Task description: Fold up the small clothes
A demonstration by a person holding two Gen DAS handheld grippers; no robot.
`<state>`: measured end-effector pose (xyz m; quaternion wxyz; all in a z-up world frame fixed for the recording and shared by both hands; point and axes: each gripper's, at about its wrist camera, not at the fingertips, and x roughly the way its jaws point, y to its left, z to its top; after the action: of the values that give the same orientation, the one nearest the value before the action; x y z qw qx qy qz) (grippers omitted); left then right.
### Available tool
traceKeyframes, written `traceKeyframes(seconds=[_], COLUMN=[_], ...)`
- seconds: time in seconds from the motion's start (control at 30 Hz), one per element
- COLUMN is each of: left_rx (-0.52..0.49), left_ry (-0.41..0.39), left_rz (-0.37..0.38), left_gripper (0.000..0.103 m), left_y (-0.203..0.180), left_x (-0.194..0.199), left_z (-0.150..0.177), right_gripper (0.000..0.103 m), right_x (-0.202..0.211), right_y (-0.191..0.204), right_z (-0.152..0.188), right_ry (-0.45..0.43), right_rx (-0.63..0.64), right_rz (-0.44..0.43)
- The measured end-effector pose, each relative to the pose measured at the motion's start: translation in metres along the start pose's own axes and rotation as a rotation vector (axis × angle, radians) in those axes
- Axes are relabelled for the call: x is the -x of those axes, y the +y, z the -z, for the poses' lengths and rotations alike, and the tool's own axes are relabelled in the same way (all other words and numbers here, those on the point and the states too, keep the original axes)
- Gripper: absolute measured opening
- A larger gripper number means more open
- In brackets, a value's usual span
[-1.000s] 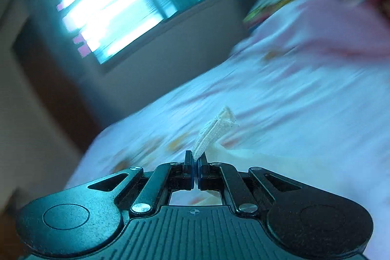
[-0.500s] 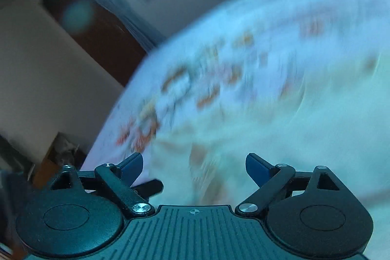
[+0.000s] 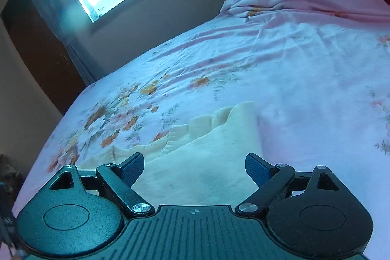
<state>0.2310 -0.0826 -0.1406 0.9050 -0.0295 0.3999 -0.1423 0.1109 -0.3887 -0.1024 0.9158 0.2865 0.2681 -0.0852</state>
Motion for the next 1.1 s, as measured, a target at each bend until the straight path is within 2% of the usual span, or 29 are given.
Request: traceKeyframes(seconds=[0.07,0.13,0.17,0.2,0.27,0.3,0.33,0.37,0.4,0.43,0.47,0.5,0.53,0.6,0.63,0.73,0.8,0.83,0.97,1.1], left_rx=[0.04,0.039,0.028,0.026,0.03,0.019,0.002,-0.007,0.002,0.018,0.024,0.018,0.001,-0.033,-0.034,-0.008,-0.047,-0.064,-0.082,-0.123], left_ry=[-0.061,-0.102,-0.1,-0.07,-0.003,0.01,0.011,0.011,0.009,-0.001,-0.018,-0.031,-0.028,0.032,0.071,0.059,0.059,0.064,0.114,0.159], left_rz=[0.013,-0.002,-0.021,-0.032,-0.046,-0.057,-0.061,-0.065,-0.064,-0.051,-0.042,-0.053,-0.07,-0.084,-0.088,-0.055,-0.043,-0.037,-0.031,-0.06], left_gripper=[0.005,0.005,0.005,0.005,0.005,0.008,0.009,0.016,0.028,0.034,0.05,0.076,0.084,0.062,0.058,0.061,0.069,0.069,0.069,0.066], left_y=[0.012,0.018,0.018,0.021,0.025,0.025,0.024,0.023,0.024,0.026,0.028,0.028,0.028,0.028,0.029,0.033,0.03,0.028,0.026,0.03], left_x=[0.014,0.022,0.019,0.011,-0.006,-0.011,-0.011,-0.008,-0.001,0.007,0.015,0.02,0.02,0.012,0.01,0.03,0.046,0.052,0.073,0.093], left_z=[-0.006,-0.008,-0.008,-0.006,-0.001,0.001,0.002,0.002,0.0,-0.001,0.001,0.003,0.006,0.011,0.013,0.019,0.026,0.031,0.06,0.095], right_gripper=[0.09,0.09,0.089,0.084,0.082,0.081,0.081,0.081,0.081,0.081,0.081,0.082,0.082,0.081,0.081,0.082,0.082,0.082,0.082,0.082], right_x=[-0.003,-0.01,-0.016,-0.026,-0.054,-0.067,-0.072,-0.071,-0.068,-0.059,-0.049,-0.042,-0.044,-0.066,-0.064,-0.043,-0.023,-0.016,0.012,0.036], right_y=[0.009,0.019,0.021,0.023,0.017,0.011,0.009,0.013,0.015,0.016,0.017,0.02,0.023,0.015,0.016,0.025,0.034,0.039,0.041,0.03], right_z=[-0.002,0.0,0.005,0.01,0.023,0.03,0.034,0.035,0.032,0.028,0.025,0.025,0.027,0.036,0.037,0.034,0.038,0.043,0.073,0.11], right_ry=[-0.013,-0.016,0.002,0.032,0.153,0.203,0.217,0.219,0.218,0.194,0.153,0.118,0.125,0.266,0.25,0.212,0.186,0.189,0.226,0.315], right_rx=[0.056,0.1,0.12,0.139,0.151,0.135,0.151,0.183,0.183,0.157,0.144,0.161,0.189,0.183,0.187,0.183,0.21,0.236,0.237,0.263], right_rz=[0.019,0.019,0.029,0.045,0.092,0.107,0.112,0.119,0.115,0.079,0.044,0.051,0.077,0.123,0.123,0.103,0.098,0.1,0.084,0.106])
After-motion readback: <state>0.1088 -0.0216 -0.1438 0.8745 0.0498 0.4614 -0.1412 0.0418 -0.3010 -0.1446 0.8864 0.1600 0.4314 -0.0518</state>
